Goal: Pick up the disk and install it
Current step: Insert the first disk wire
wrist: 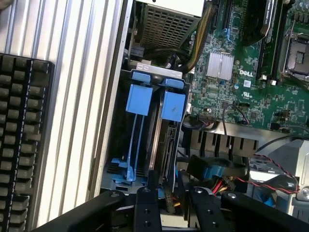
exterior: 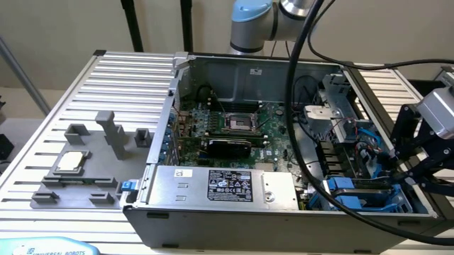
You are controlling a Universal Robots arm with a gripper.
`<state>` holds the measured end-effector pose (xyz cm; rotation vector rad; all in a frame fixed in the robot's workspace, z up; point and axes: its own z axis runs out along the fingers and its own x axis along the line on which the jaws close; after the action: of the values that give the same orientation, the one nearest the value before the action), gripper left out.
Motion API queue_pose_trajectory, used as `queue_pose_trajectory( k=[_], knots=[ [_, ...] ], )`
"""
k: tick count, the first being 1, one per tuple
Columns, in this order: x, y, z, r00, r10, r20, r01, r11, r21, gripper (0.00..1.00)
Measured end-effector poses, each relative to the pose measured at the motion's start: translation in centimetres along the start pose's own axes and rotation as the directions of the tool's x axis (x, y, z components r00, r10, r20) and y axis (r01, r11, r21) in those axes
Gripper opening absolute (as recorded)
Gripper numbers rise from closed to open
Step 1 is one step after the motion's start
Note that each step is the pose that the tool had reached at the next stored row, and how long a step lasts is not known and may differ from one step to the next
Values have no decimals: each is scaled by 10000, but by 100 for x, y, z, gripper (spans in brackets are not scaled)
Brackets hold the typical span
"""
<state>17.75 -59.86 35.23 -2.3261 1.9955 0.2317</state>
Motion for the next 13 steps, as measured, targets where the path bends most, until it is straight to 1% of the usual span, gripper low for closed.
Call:
queue_pose_trajectory(
  k=[1, 2, 3, 6, 10, 13],
  knots=[
    [5, 1, 6, 10000, -39, 69, 39, 10000, 7, 31],
    [11, 1, 13, 9999, -76, 112, 76, 10000, 10, 31],
    [18, 1, 22, 9998, -109, 137, 109, 9999, 10, 31],
    [36, 2, 49, 9996, -206, 179, 206, 9998, 4, 31],
    [41, 4, 52, 9993, -311, 219, 312, 9995, -5, 31],
    [42, 3, 53, 9991, -357, 229, 357, 9994, -10, 29]
  ],
)
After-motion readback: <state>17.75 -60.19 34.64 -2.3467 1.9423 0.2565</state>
